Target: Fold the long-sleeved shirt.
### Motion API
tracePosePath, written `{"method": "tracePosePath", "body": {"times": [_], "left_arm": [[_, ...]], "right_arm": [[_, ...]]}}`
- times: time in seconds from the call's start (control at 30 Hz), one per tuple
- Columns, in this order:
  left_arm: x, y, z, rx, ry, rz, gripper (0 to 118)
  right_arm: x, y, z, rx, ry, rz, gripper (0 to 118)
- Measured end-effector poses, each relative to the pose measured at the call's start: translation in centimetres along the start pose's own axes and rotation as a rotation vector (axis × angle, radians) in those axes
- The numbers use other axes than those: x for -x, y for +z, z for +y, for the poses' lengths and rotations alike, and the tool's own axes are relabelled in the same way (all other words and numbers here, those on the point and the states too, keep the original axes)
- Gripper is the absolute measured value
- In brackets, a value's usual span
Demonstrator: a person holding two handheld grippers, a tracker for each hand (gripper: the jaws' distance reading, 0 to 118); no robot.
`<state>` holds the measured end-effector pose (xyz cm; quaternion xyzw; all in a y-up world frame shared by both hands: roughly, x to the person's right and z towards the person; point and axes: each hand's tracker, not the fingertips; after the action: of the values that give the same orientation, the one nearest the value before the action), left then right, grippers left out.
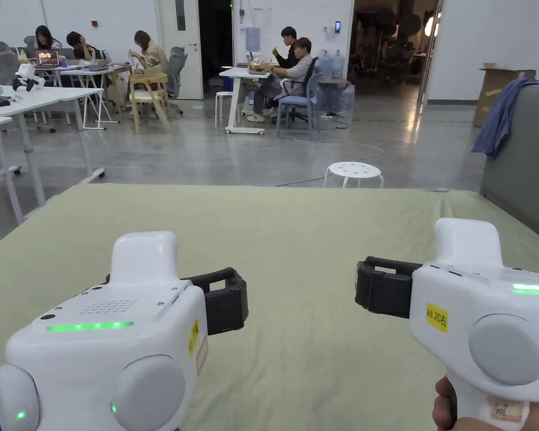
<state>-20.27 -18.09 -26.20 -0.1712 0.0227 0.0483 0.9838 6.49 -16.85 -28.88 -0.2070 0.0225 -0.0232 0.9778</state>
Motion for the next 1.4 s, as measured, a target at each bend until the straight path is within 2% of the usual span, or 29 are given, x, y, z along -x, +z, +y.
{"method": "tracePosePath", "body": {"times": [0.13,0.17,0.2,0.23,0.27,0.3,0.37,0.43,0.53,0.6,0.7,0.77,0.87,0.97,1.0,1.03,1.07,1.1,1.13,1.17,1.2,1.23,1.4], "left_arm": [[-0.3,-0.1,0.0,-0.003,-0.012,0.005,107],[-0.3,-0.1,-0.1,-0.006,-0.013,-0.002,105],[0.1,0.4,-0.5,-0.069,-0.036,-0.121,86],[0.2,0.6,-0.3,-0.125,-0.034,-0.221,7],[0.1,0.2,-0.9,-0.017,0.018,-0.244,0],[-0.2,0.3,-0.8,-0.072,-0.012,-0.173,0],[-0.6,0.1,-1.2,-0.068,-0.031,-0.165,0],[-0.1,-0.1,-1.1,-0.071,-0.027,-0.162,0],[1.8,0.3,-0.5,-0.058,-0.01,-0.121,0],[4.7,0.8,-0.2,-0.02,-0.004,-0.088,0],[11.0,2.2,-1.0,-0.011,0.041,0.077,0],[15.3,2.8,-2.1,0.061,0.067,0.156,0],[20.8,3.1,-5.0,0.156,0.099,0.284,0],[24.2,2.5,-7.9,0.23,0.173,0.283,0],[24.7,2.1,-9.1,0.232,0.203,0.272,12],[25.3,1.5,-10.0,0.24,0.222,0.27,64],[25.9,0.7,-11.1,0.243,0.225,0.274,64],[26.5,-0.5,-12.2,0.267,0.239,0.269,81],[27.4,-2.3,-13.4,0.343,0.242,0.265,111],[27.6,-3.6,-13.9,0.27,0.224,0.191,117],[27.8,-4.5,-14.9,0.372,0.218,0.235,114],[27.9,-6.0,-15.8,0.42,0.204,0.232,116],[27.7,-15.1,-19.8,0.524,0.147,0.271,115]], "right_arm": [[0.1,0.0,0.1,-0.003,0.015,-0.001,115],[0.2,0.1,0.0,-0.015,0.018,0.001,107],[0.3,0.3,-0.1,-0.046,0.026,0.009,84],[0.4,0.4,-0.2,-0.05,0.047,0.004,16],[0.8,0.2,-0.2,-0.009,0.107,-0.066,0],[1.0,0.1,-0.4,-0.043,0.065,-0.028,0],[0.9,0.2,-0.5,-0.082,0.053,-0.003,0],[0.6,0.3,-0.6,-0.079,0.041,-0.041,0],[2.9,-1.2,0.0,-0.062,0.105,-0.047,0],[5.7,-1.6,-0.2,-0.036,0.133,0.09,0],[11.5,-1.0,-1.4,0.012,0.197,0.437,0],[15.1,-0.4,-2.2,0.006,0.242,0.563,0],[18.9,0.4,-3.6,0.02,0.302,0.685,0],[19.9,-0.8,-4.8,0.065,0.311,0.748,0],[20.0,-1.5,-4.9,0.083,0.304,0.758,0],[20.0,-2.0,-5.0,0.086,0.297,0.75,0],[19.9,-2.6,-5.0,0.09,0.293,0.741,0],[19.1,-2.9,-5.4,0.092,0.29,0.733,0],[18.9,-3.4,-5.4,0.098,0.291,0.725,0],[18.6,-4.0,-5.5,0.106,0.295,0.707,0],[18.3,-4.5,-5.5,0.115,0.295,0.689,0],[17.4,-4.6,-5.8,0.122,0.29,0.67,0],[15.2,-6.1,-5.7,0.144,0.261,0.615,0]]}}
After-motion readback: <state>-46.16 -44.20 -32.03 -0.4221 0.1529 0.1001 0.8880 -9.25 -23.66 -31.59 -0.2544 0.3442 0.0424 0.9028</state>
